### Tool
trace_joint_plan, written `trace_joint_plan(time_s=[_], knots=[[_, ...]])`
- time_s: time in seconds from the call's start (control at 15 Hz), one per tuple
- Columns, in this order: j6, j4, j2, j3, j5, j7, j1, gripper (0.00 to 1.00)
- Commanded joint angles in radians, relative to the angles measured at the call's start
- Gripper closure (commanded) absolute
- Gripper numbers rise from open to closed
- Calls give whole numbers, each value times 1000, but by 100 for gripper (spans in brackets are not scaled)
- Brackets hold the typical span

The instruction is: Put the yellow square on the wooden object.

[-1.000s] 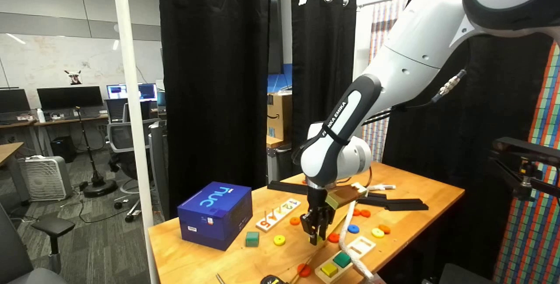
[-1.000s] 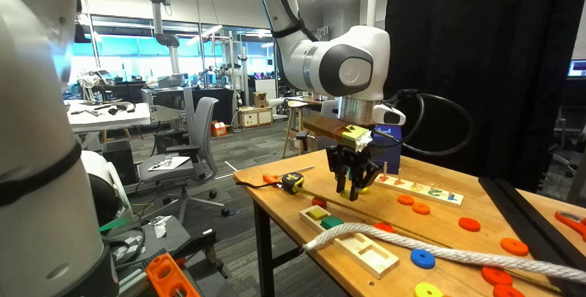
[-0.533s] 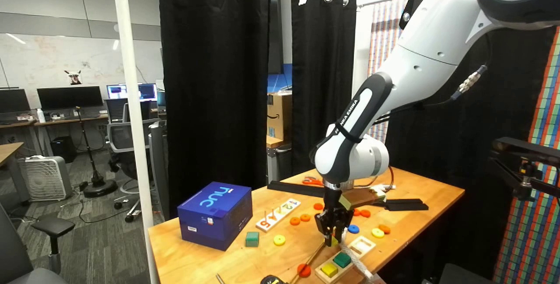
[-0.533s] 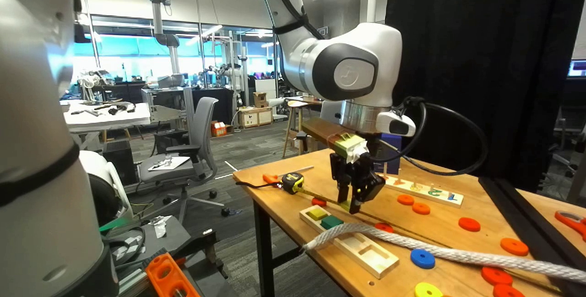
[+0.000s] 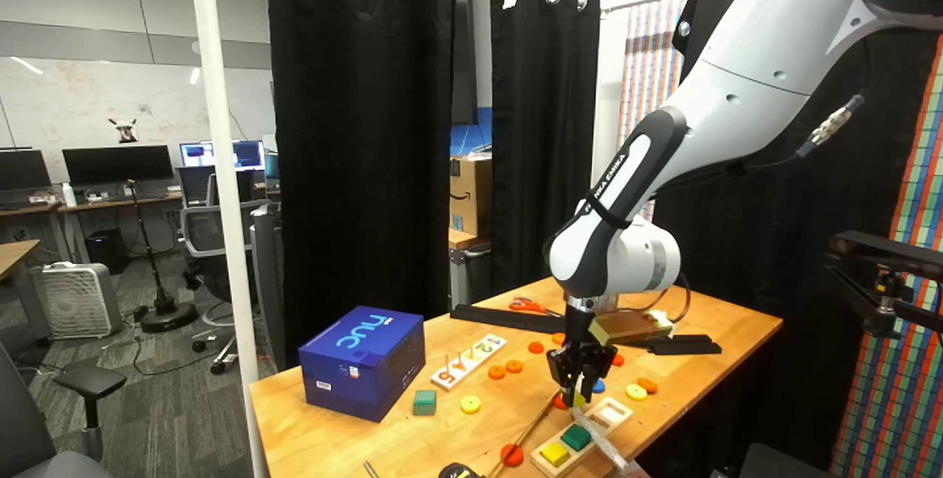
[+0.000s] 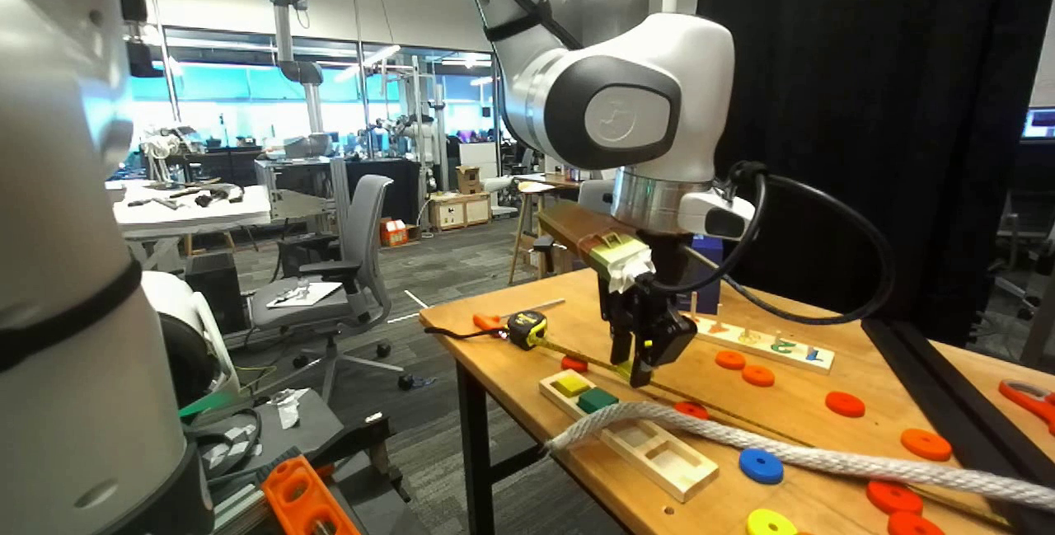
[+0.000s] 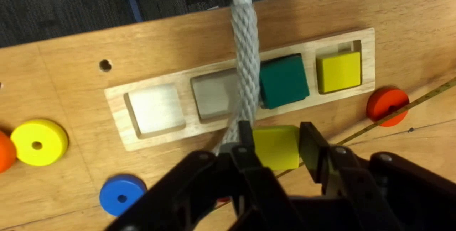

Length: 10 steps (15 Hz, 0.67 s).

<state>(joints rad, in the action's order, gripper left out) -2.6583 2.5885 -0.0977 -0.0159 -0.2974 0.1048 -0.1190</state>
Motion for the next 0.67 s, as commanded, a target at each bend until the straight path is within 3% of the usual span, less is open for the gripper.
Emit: trace_joint_plan(time_s=[0.0, 0.6], knots=[[-22, 54, 40, -21, -48, 68, -13, 76], [-9, 60, 19, -73, -18, 117, -45, 76]])
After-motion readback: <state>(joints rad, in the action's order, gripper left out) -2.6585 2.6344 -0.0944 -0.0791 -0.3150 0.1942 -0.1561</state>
